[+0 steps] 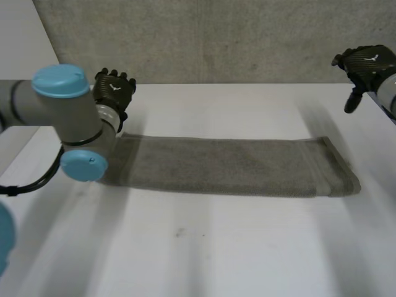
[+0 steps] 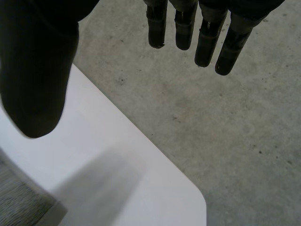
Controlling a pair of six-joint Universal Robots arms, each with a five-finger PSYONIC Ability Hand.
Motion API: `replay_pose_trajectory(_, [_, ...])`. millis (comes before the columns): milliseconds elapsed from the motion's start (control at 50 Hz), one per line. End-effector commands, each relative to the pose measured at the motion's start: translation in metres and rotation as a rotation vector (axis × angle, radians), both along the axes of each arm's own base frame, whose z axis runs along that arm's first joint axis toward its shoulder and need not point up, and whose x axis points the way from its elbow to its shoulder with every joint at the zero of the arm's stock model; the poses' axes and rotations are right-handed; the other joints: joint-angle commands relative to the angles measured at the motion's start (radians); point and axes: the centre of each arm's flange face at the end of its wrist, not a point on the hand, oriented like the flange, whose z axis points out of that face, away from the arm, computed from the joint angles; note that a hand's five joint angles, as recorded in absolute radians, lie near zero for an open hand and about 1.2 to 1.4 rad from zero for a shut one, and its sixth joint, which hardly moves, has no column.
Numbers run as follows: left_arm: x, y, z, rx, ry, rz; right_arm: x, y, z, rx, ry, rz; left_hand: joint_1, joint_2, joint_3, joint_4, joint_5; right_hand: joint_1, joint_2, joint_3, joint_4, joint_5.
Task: Fold the towel.
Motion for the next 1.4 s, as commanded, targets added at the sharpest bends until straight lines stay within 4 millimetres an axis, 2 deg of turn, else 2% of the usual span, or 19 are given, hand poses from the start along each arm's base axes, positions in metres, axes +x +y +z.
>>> replay_pose_trajectory(20, [0.025,0.05,0.011,0.049,0.129,0.01,-0.011,0.057,-0.032,0.186,-0.009,0.09,0.002,0.01,0.007,0.007,-0.026,-0.061,-0.09,-0.072,-0.086,-0.062])
replay_pose_trajectory(80, [0.029,0.06,0.011,0.053,0.161,0.012,-0.015,0.067,-0.045,0.22,-0.009,0.111,0.002,0.01,0.007,0.007,-0.026,-0.061,-0.09,-0.072,-0.086,-0.062])
replay_pose_trajectory(180, [0.041,0.091,-0.002,0.075,0.227,0.016,-0.029,0.093,-0.089,0.267,0.026,0.134,0.002,0.01,0.007,0.007,-0.026,-0.061,-0.09,-0.072,-0.086,-0.062])
replay_pose_trajectory(400, [0.05,0.115,-0.02,0.081,0.305,0.017,-0.031,0.098,-0.141,0.303,0.113,0.148,0.002,0.01,0.007,0.007,-0.026,-0.027,-0.057,-0.039,-0.052,-0.028])
replay_pose_trajectory(520, [0.051,0.115,-0.024,0.084,0.35,0.02,-0.033,0.093,-0.147,0.283,0.163,0.146,0.002,0.01,0.007,0.007,-0.026,0.184,0.155,0.173,0.159,0.184])
replay_pose_trajectory(660, [0.058,0.112,-0.028,0.094,0.353,0.042,-0.05,0.071,-0.149,0.179,0.222,0.032,0.002,0.01,0.007,0.007,-0.026,1.161,1.131,1.149,1.136,1.16])
replay_pose_trajectory(880, [0.058,0.114,-0.03,0.103,0.351,0.034,-0.105,0.034,-0.121,0.036,0.366,-0.15,0.002,0.01,0.007,0.007,-0.026,1.161,1.132,1.15,1.136,1.16])
replay_pose_trajectory(1020, [0.059,0.114,-0.031,0.106,0.352,0.037,-0.107,0.024,-0.102,0.001,0.43,-0.175,0.002,0.01,0.007,0.007,-0.026,1.161,1.132,1.15,1.136,1.16])
replay_pose_trajectory(1060, [0.059,0.114,-0.031,0.107,0.351,0.037,-0.101,0.023,-0.094,-0.011,0.43,-0.178,0.002,0.01,0.007,0.007,-0.026,1.161,1.132,1.15,1.136,1.16])
replay_pose_trajectory(1100, [0.059,0.115,-0.032,0.112,0.35,0.038,-0.047,0.03,-0.075,-0.077,0.429,-0.083,0.002,0.01,0.007,0.007,-0.026,1.161,1.132,1.15,1.136,1.16])
replay_pose_trajectory(1120, [0.059,0.115,-0.032,0.112,0.35,0.038,-0.047,0.03,-0.075,-0.077,0.429,-0.083,0.002,0.01,0.007,0.007,-0.026,1.161,1.132,1.15,1.136,1.16])
replay_pose_trajectory(1160, [0.06,0.115,-0.033,0.114,0.349,0.04,0.011,0.043,-0.058,-0.155,0.411,0.026,0.002,0.01,0.007,0.007,-0.026,1.161,1.132,1.15,1.136,1.16])
replay_pose_trajectory(1220, [0.06,0.115,-0.034,0.115,0.348,0.042,0.037,0.052,-0.051,-0.188,0.396,0.07,0.002,0.01,0.007,0.007,-0.026,1.161,1.132,1.15,1.136,1.16])
replay_pose_trajectory(1260, [0.063,0.113,-0.033,0.112,0.349,0.05,0.087,0.074,-0.045,-0.231,0.366,0.162,0.002,0.01,0.007,0.007,-0.026,1.161,1.132,1.15,1.136,1.16])
replay_pose_trajectory(1280, [0.063,0.113,-0.033,0.112,0.349,0.05,0.088,0.074,-0.045,-0.231,0.366,0.162,0.002,0.01,0.007,0.007,-0.026,1.161,1.132,1.15,1.136,1.16])
replay_pose_trajectory(1320, [0.067,0.11,-0.033,0.11,0.35,0.064,0.149,0.111,-0.052,-0.262,0.338,0.315,0.002,0.01,0.007,0.007,-0.026,1.161,1.132,1.15,1.136,1.16])
replay_pose_trajectory(1340, [0.067,0.11,-0.033,0.11,0.35,0.064,0.149,0.111,-0.052,-0.262,0.338,0.316,0.002,0.01,0.007,0.007,-0.026,1.161,1.132,1.15,1.136,1.16])
replay_pose_trajectory(1380, [0.068,0.11,-0.034,0.111,0.35,0.067,0.196,0.149,-0.067,-0.267,0.329,0.459,0.002,0.01,0.007,0.007,-0.026,1.161,1.132,1.15,1.136,1.16])
replay_pose_trajectory(1400, [0.068,0.11,-0.034,0.111,0.35,0.067,0.196,0.149,-0.067,-0.267,0.329,0.46,0.002,0.01,0.007,0.007,-0.026,1.161,1.132,1.15,1.136,1.16])
